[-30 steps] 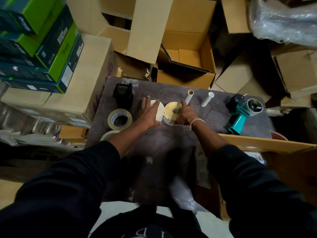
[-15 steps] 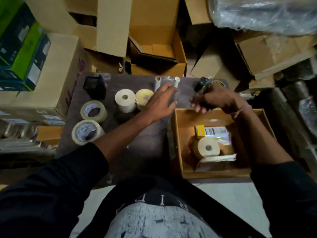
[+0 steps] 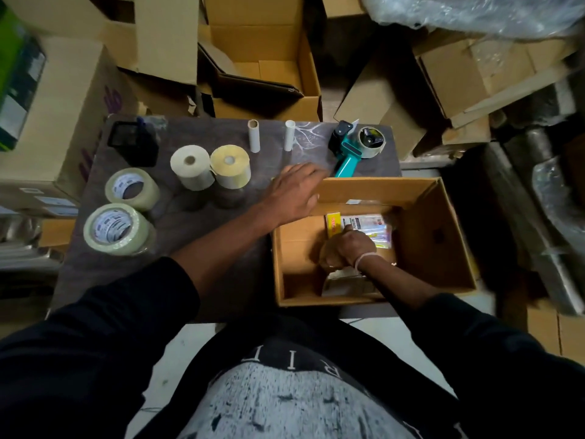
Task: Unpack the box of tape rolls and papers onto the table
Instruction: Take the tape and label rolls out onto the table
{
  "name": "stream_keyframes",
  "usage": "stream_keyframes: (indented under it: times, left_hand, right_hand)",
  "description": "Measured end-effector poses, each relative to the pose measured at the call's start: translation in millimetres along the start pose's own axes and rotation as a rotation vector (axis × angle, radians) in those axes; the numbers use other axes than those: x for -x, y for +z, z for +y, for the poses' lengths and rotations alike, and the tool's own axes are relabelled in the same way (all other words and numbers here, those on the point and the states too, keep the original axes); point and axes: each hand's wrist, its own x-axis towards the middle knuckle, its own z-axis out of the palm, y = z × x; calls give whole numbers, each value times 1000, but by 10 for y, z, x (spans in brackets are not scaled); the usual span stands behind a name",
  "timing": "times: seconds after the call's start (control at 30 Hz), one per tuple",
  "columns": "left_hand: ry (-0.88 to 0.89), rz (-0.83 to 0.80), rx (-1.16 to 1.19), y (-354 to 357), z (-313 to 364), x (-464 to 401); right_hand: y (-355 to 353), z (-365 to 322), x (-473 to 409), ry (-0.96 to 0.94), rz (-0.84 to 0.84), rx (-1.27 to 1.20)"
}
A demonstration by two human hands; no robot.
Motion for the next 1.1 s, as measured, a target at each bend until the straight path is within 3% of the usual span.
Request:
stream_keyframes:
  times: [0.2, 0.33, 0.43, 0.7, 0.9, 1.1]
  left_hand:
    - [-54, 178, 49, 22, -37, 11]
    - [-194, 283, 276, -5, -127, 98]
    - [-313, 284, 469, -59, -234, 186]
    - [-455, 263, 644, -164, -807, 509]
    - [-472, 102, 606, -150, -1162, 886]
    - [-493, -98, 632, -74, -1454, 1244]
  right_hand:
    - [-123, 119, -56, -72, 53, 23]
    - [-442, 139, 123, -134, -13, -18]
    - [-779, 70, 335, -169, 12, -258]
    - [-1498, -483, 1097, -337, 13, -399]
    - [-1504, -1227, 1095, -470, 178, -325]
    - [-1153, -2122, 494, -616, 289, -94]
